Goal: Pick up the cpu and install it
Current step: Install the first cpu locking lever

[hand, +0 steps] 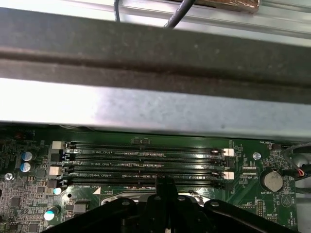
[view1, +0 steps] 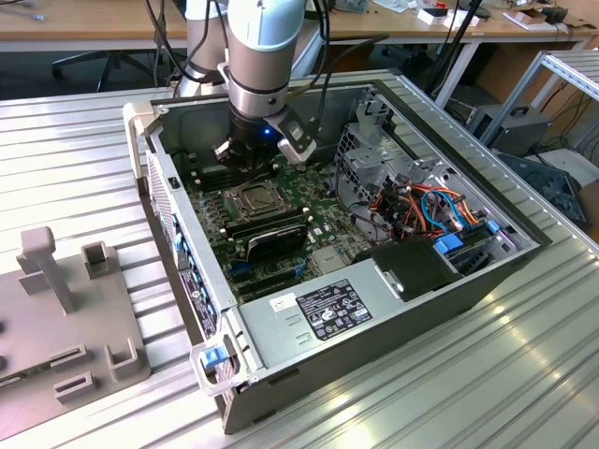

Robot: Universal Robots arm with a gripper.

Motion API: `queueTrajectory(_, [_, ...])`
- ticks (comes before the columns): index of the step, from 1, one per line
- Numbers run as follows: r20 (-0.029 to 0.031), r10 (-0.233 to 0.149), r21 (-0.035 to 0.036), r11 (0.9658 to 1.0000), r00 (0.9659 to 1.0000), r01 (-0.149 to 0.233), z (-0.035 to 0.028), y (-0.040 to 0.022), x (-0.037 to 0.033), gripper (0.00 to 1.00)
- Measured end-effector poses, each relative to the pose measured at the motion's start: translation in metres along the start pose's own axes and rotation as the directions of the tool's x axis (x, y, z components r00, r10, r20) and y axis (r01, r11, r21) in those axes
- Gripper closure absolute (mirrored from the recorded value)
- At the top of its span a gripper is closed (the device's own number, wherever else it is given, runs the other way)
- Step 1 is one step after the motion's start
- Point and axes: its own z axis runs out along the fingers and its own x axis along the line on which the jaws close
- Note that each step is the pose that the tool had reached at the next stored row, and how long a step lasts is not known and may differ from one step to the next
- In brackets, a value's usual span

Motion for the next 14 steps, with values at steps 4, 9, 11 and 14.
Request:
queueTrajectory(4, [0.0001,0.000,0.0000,1.0000,1.0000,0.000,0.0011,-0.0005,-0.0004,0.89])
queueTrajectory(9, [0.0001,0.000,0.0000,1.0000,1.0000,0.000,0.0029,-0.0020,-0.0004,0.89])
queueTrajectory(11, [0.0001,0.000,0.0000,1.0000,1.0000,0.000,0.0042,-0.0025,-0.0006,0.89])
queueTrajectory(14, [0.0001,0.000,0.0001,1.0000,1.0000,0.000,0.0062,-0.0029,-0.0009,0.89])
